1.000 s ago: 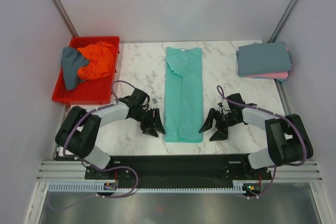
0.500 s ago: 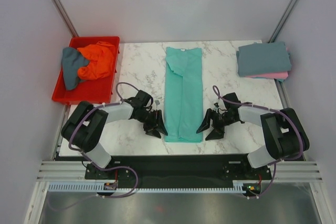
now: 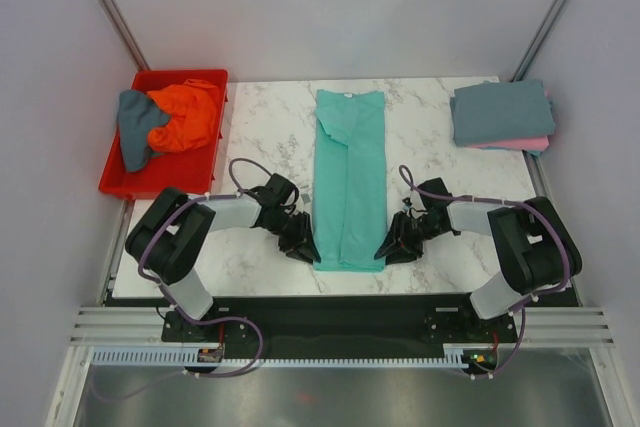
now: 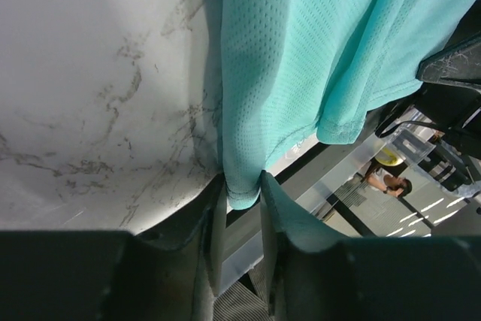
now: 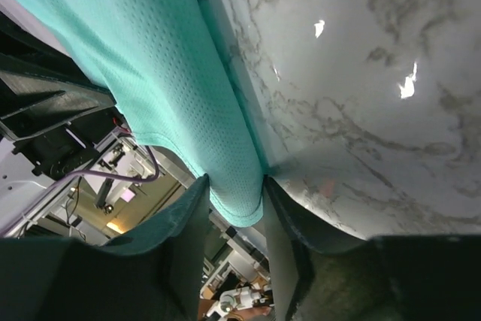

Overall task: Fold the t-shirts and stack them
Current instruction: Fold the tshirt

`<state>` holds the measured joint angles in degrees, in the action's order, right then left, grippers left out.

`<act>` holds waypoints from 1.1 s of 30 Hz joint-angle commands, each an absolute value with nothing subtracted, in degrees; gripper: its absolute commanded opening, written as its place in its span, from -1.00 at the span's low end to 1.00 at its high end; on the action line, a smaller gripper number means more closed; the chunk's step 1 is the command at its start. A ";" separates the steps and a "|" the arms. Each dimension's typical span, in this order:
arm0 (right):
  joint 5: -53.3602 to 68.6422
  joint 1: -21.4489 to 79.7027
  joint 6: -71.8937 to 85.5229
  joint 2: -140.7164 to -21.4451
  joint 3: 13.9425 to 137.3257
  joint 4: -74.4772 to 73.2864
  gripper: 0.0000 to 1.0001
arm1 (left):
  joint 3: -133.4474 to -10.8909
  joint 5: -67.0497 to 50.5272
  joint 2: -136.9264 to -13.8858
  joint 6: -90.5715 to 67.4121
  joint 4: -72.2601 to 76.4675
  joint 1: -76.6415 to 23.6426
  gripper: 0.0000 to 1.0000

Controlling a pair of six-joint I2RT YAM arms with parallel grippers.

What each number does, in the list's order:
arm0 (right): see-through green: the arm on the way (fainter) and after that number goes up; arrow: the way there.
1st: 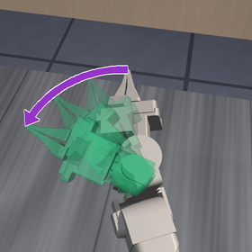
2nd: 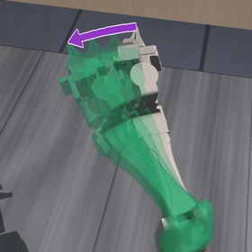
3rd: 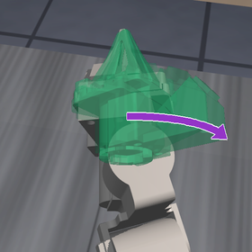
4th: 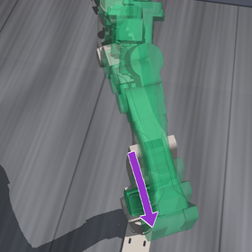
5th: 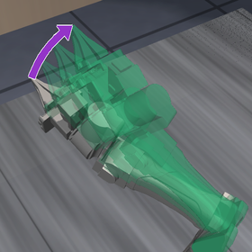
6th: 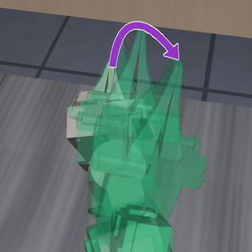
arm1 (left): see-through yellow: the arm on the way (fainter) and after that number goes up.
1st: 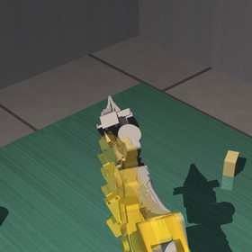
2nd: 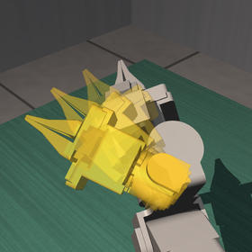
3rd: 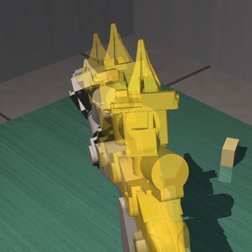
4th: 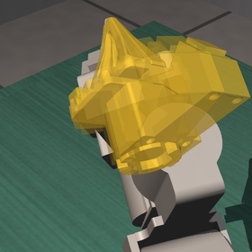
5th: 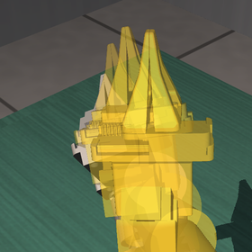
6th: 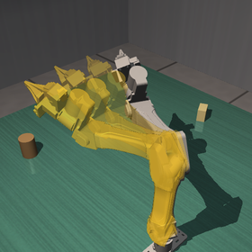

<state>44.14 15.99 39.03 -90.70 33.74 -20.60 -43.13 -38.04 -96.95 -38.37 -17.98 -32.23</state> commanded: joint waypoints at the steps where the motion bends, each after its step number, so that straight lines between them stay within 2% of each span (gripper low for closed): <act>1: 42.80 16.26 39.29 -90.44 33.49 -18.37 -0.18 | -44.38 -38.32 -97.03 -40.08 -16.52 -32.69 -0.46; 6: 43.15 16.26 39.29 -89.56 33.49 -17.67 -0.68 | -44.73 -38.85 -97.03 -39.99 -16.17 -33.22 -0.74; 8: 43.24 16.26 39.29 -89.04 33.57 -17.67 -0.79 | -44.91 -38.76 -96.77 -39.99 -16.08 -33.66 -0.85; 9: 43.24 16.26 39.11 -88.69 33.66 -17.58 -1.00 | -45.09 -38.85 -96.77 -39.99 -16.00 -33.75 -0.92; 14: 43.33 16.26 36.39 -85.09 35.41 -18.36 -1.00 | -47.54 -38.94 -95.10 -38.06 -17.22 -34.01 -0.96; 25: 39.29 13.29 30.94 -77.35 49.74 -22.76 -1.00 | -59.14 -34.63 -85.08 -26.20 -23.11 -31.66 -0.96; 33: 38.23 6.07 30.85 -82.70 59.48 -20.57 -1.00 | -68.10 -36.38 -91.83 -23.82 -25.93 -23.73 -0.96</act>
